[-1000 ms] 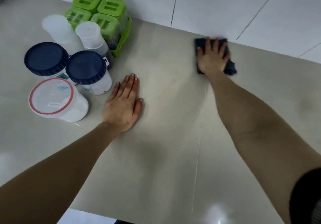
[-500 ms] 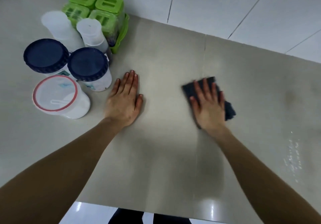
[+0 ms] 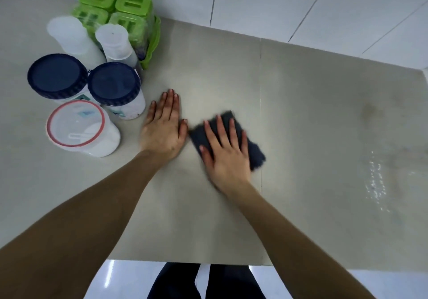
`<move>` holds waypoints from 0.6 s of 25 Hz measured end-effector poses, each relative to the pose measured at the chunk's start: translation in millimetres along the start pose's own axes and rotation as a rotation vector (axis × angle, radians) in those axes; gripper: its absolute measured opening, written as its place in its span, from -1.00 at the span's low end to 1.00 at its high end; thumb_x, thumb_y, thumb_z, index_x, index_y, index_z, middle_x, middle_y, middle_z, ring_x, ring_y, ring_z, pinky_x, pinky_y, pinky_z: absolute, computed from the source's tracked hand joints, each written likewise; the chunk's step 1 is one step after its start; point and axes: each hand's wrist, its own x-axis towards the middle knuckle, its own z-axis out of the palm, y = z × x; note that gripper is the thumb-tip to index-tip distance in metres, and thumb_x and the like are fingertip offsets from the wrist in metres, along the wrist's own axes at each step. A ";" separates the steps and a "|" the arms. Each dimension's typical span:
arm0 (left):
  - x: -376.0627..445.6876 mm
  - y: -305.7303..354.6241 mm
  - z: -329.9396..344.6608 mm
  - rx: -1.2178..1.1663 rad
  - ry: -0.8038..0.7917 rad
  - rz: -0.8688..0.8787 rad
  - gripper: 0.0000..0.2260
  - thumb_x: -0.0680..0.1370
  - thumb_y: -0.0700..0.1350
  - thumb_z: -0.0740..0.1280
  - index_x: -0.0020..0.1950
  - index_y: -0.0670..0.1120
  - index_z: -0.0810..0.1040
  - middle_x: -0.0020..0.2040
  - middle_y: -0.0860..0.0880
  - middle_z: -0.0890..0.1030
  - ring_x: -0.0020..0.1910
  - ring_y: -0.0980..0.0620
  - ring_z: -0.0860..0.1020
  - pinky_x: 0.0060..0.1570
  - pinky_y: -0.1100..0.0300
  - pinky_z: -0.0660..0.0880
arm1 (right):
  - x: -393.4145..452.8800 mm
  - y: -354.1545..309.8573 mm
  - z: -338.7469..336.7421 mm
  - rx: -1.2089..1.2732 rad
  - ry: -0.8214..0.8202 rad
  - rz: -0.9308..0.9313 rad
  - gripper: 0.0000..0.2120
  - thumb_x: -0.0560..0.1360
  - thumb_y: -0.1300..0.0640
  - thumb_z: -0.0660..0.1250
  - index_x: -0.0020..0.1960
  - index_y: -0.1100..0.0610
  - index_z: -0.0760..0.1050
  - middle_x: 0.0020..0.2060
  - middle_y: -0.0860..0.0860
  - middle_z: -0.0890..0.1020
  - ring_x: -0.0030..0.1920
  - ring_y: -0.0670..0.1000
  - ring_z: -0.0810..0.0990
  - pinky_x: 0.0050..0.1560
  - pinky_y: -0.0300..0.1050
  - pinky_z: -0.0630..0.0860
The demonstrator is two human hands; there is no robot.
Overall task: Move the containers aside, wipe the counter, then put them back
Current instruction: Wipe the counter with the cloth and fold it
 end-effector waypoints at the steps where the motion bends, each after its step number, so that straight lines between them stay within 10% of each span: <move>1: -0.2 0.1 -0.3 -0.006 -0.003 -0.003 -0.39 0.57 0.08 -0.18 0.56 -0.17 -0.10 0.59 -0.11 -0.05 0.57 -0.01 -0.08 0.54 0.03 -0.10 | -34.2 13.5 -2.6 0.003 -0.010 0.018 -0.45 0.60 -0.19 -0.06 0.57 -0.12 -0.02 0.58 -0.04 0.01 0.58 0.07 -0.12 0.53 0.18 -0.12; 9: 1.1 -4.2 -2.4 -0.011 -0.055 0.011 -0.42 0.60 0.06 -0.14 0.56 -0.18 -0.14 0.59 -0.12 -0.08 0.57 -0.03 -0.11 0.53 0.00 -0.12 | 15.3 103.8 -24.9 0.008 0.005 0.549 -0.41 0.60 -0.21 -0.06 0.58 -0.09 -0.07 0.59 0.03 -0.03 0.57 0.16 -0.14 0.50 0.29 -0.15; 15: -2.6 32.4 -6.8 -0.039 -0.071 0.056 -0.43 0.62 0.00 -0.04 0.56 -0.21 -0.10 0.59 -0.14 -0.07 0.57 -0.06 -0.11 0.53 0.01 -0.19 | -58.4 26.6 -7.0 0.013 -0.016 0.190 -0.44 0.61 -0.18 -0.05 0.57 -0.09 -0.02 0.58 -0.01 0.02 0.58 0.12 -0.12 0.52 0.24 -0.14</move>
